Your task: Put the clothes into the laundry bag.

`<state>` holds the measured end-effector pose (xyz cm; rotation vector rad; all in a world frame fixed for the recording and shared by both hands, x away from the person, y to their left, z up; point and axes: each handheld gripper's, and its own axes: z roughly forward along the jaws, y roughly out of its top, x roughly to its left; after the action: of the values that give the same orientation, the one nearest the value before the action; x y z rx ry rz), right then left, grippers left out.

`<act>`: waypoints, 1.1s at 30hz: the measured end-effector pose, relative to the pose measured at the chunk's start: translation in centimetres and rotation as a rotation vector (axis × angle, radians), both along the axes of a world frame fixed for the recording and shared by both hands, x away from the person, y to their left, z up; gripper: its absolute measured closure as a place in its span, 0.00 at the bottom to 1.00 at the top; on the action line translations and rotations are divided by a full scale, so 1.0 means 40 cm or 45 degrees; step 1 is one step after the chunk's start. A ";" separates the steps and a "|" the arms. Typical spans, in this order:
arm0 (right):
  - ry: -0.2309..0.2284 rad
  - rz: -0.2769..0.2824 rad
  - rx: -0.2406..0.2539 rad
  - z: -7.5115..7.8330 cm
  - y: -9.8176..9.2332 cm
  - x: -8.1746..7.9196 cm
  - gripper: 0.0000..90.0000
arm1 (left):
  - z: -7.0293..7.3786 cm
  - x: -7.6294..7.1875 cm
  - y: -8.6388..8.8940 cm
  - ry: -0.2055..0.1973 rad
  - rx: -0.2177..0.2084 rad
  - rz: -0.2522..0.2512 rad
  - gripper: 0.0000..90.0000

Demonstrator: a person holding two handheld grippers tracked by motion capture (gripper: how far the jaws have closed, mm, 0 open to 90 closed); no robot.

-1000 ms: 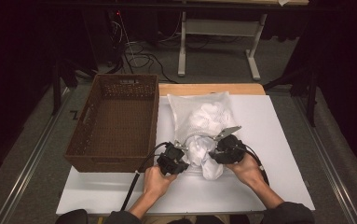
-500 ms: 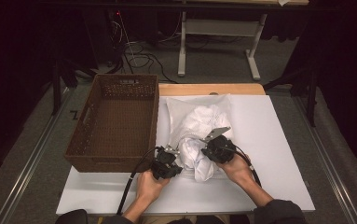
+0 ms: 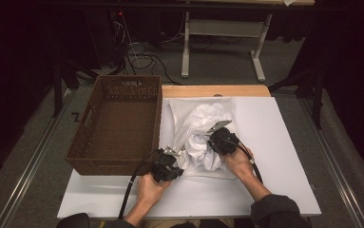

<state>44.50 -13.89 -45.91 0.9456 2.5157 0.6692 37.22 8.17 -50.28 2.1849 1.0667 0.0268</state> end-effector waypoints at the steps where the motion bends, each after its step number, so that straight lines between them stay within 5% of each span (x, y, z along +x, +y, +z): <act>1: 0.012 0.008 0.016 0.007 -0.004 -0.009 0.86 | 0.000 0.000 0.001 -0.001 0.002 -0.004 0.98; 8: 0.047 0.138 0.109 0.055 -0.038 -0.089 0.64 | 0.001 -0.003 -0.001 -0.013 -0.011 0.009 0.98; 14: 0.139 0.211 0.001 0.001 -0.024 -0.109 0.52 | 0.002 -0.005 -0.001 -0.008 -0.017 0.004 0.98; 16: 0.162 0.207 -0.035 -0.026 -0.014 -0.097 0.54 | 0.005 -0.006 0.000 -0.006 -0.020 0.002 0.98; 20: 0.148 0.170 -0.099 -0.056 0.002 -0.069 0.86 | 0.011 -0.006 0.003 -0.009 -0.024 0.002 0.98; 22: 0.135 0.149 -0.097 -0.055 0.004 -0.058 0.94 | 0.017 -0.008 0.004 -0.002 -0.023 -0.008 0.99; 26: 0.039 0.096 -0.129 -0.044 0.012 -0.041 0.95 | 0.026 -0.013 0.005 -0.005 -0.015 -0.013 0.99; 30: -0.008 -0.029 -0.021 -0.032 -0.005 -0.003 0.95 | 0.031 -0.019 0.007 -0.012 0.016 -0.021 0.99; 33: 0.032 -0.097 -0.007 -0.042 -0.012 0.021 0.93 | 0.027 -0.018 0.005 -0.010 0.028 -0.023 0.99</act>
<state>45.35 -14.36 -47.61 1.0488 2.4876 0.6306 36.48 8.37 -49.19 2.2120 1.0469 0.0390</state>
